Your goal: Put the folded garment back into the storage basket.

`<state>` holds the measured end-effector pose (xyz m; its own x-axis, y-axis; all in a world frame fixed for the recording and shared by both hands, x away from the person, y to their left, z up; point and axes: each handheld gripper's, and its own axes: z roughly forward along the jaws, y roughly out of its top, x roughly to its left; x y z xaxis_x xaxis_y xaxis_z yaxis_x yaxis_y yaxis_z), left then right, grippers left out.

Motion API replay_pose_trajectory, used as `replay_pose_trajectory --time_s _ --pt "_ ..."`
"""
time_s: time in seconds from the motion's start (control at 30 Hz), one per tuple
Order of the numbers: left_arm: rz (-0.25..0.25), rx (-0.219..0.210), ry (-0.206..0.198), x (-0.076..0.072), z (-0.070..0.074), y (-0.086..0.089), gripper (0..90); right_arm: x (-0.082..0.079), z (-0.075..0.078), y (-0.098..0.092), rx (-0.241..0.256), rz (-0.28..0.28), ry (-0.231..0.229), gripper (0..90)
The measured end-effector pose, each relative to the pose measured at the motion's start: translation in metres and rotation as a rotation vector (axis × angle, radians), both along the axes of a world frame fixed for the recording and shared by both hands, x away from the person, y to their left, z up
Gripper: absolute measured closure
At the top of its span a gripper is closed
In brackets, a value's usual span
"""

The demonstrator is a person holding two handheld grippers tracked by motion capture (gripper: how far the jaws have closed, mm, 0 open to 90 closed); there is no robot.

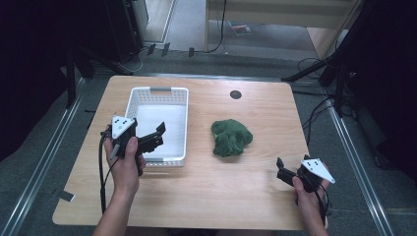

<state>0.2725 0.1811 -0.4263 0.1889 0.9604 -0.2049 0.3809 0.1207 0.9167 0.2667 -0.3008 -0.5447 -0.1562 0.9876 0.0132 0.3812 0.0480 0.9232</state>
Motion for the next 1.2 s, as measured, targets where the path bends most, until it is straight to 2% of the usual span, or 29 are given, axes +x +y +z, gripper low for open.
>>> replay_pose_trajectory --time_s 0.33,0.73,0.87,0.97,1.1,1.2 --pt "-0.048 0.008 0.019 0.013 0.003 -0.028 6.9 0.001 0.0 -0.001 0.017 -0.016 0.013 1.7" --pt "-0.087 0.001 0.035 0.024 0.005 -0.061 6.9 0.001 0.0 -0.001 0.005 -0.017 0.012 1.7" --pt "-0.112 0.001 0.046 0.03 0.006 -0.072 3.9 0.001 0.0 -0.001 0.01 -0.014 0.018 1.3" --pt "-0.121 0.014 0.049 0.034 0.006 -0.083 3.9 0.002 0.0 -0.001 0.013 -0.012 0.019 1.2" --pt "-0.145 0.014 0.064 0.04 0.003 -0.101 3.9 0.002 0.0 -0.002 0.016 -0.011 0.017 1.2" --pt "-0.15 0.011 0.074 0.042 0.0 -0.108 3.5 0.002 0.0 -0.002 0.017 -0.01 0.019 1.2"
